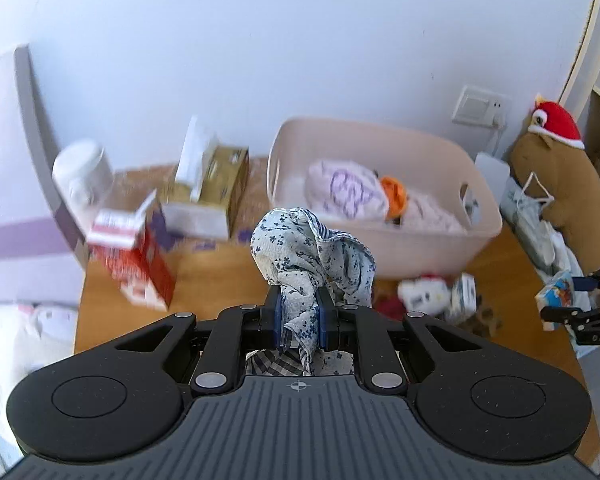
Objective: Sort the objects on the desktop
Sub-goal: 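Carry the floral cloth and tissue pack over the basket and release both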
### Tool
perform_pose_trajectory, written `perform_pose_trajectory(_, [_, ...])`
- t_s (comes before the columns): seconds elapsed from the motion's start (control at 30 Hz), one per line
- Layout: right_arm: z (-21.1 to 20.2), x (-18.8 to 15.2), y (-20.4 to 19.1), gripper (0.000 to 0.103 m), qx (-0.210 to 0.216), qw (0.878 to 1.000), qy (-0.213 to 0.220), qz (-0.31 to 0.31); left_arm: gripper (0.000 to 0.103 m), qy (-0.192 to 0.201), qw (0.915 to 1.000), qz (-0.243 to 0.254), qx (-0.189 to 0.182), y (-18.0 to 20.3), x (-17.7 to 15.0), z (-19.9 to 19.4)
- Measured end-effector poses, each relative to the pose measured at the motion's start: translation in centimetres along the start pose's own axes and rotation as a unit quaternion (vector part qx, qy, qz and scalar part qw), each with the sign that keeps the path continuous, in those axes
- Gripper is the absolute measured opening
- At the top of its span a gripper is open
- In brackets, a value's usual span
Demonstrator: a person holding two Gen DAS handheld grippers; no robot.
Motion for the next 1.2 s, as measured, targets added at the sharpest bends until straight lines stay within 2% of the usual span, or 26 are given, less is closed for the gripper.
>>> perform_pose_trajectory(0.23, [-0.7,4.6,2.0,0.059,-0.018,0.999,0.043,0.007,0.016,0.041,0.9981,0.045,-0.003,1.7,5.5,0.9])
perform_pose_trajectory(0.33, [-0.9,7.1,2.5,0.059,-0.006,0.998,0.06,0.021,0.016,0.057,0.9961,0.067,0.001,2.9,7.5,1.5])
perform_pose_trajectory(0.5, [-0.8,11.5,1.9,0.059,-0.003,0.995,0.097,0.004,0.016,0.063,0.9944,0.084,-0.006,5.0,10.3,3.2])
perform_pose_trajectory(0.6, [-0.6,13.5,1.4,0.06,0.006,0.993,0.115,0.001,0.016,0.049,0.9957,0.077,-0.011,6.2,11.5,4.9])
perform_pose_trajectory(0.73, [0.3,15.5,0.4,0.06,0.002,0.993,0.117,-0.019,0.016,0.036,0.9963,0.078,-0.005,7.7,12.2,6.8])
perform_pose_trajectory(0.83, [1.5,16.4,-0.2,0.06,-0.003,0.994,0.108,-0.029,0.017,0.02,0.9982,0.054,-0.013,8.4,12.4,8.2])
perform_pose_trajectory(0.97, [3.6,16.9,-0.7,0.06,-0.008,0.996,0.082,-0.026,0.017,-0.002,0.9978,0.066,-0.005,9.3,12.3,10.0])
perform_pose_trajectory(1.2, [7.0,16.9,0.0,0.06,0.002,0.998,0.044,0.037,0.017,-0.053,0.9954,0.08,0.0,9.5,11.8,12.3])
Point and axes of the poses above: each gripper's, at about its wrist camera, not at the fingertips, and z roughly the way its jaws point, y to its right, x to its top, the point moved 1 cm from there along z, roughly the way its jaws point, and after that the axes turned 4 degrees about -y, right-handed, at the moved point
